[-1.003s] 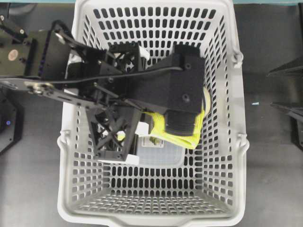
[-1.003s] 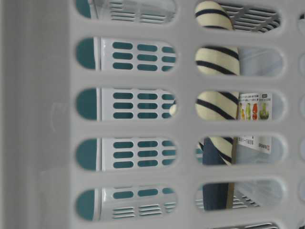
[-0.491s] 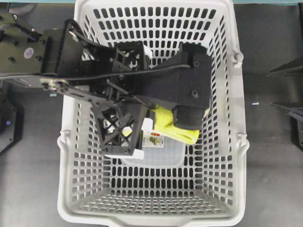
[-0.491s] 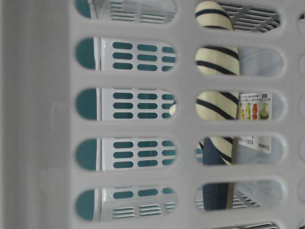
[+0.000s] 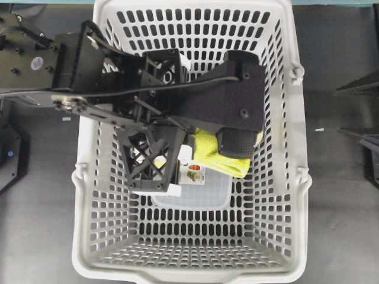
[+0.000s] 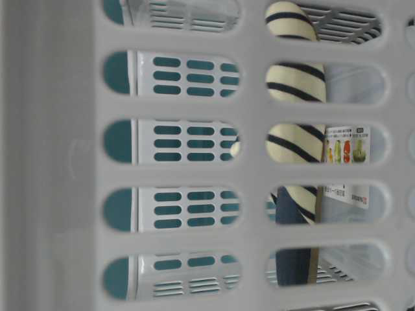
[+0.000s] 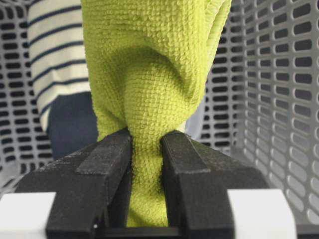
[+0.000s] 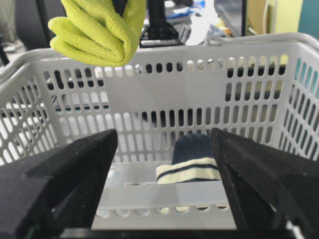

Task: Pick up the yellow cloth from the shopping basket with the left arm.
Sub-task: 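Lift the yellow cloth upward out of the basket with the left gripper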

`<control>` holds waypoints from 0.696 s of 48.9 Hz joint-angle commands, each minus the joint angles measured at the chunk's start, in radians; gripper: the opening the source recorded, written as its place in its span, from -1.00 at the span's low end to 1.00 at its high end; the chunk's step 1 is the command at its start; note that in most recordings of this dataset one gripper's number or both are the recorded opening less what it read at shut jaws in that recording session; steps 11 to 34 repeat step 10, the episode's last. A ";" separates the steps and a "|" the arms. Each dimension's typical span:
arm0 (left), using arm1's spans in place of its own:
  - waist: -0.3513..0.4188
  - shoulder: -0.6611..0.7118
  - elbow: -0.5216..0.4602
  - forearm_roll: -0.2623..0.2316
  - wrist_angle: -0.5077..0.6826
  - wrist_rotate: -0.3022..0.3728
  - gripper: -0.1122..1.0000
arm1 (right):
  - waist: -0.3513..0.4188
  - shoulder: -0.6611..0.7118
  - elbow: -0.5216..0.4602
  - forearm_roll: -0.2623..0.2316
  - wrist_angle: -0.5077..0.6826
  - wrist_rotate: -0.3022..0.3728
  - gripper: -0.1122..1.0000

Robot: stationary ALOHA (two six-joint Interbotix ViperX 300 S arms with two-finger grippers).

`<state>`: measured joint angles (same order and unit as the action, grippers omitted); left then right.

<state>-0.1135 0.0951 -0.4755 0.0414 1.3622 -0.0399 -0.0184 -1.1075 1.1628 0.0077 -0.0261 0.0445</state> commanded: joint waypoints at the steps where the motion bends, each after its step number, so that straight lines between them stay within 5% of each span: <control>1: -0.003 -0.017 -0.020 0.003 -0.002 0.000 -0.52 | 0.000 0.006 -0.008 0.002 -0.009 0.002 0.51; 34: -0.003 -0.017 -0.020 0.003 -0.002 0.000 -0.52 | -0.002 0.005 -0.008 0.002 -0.008 0.002 0.51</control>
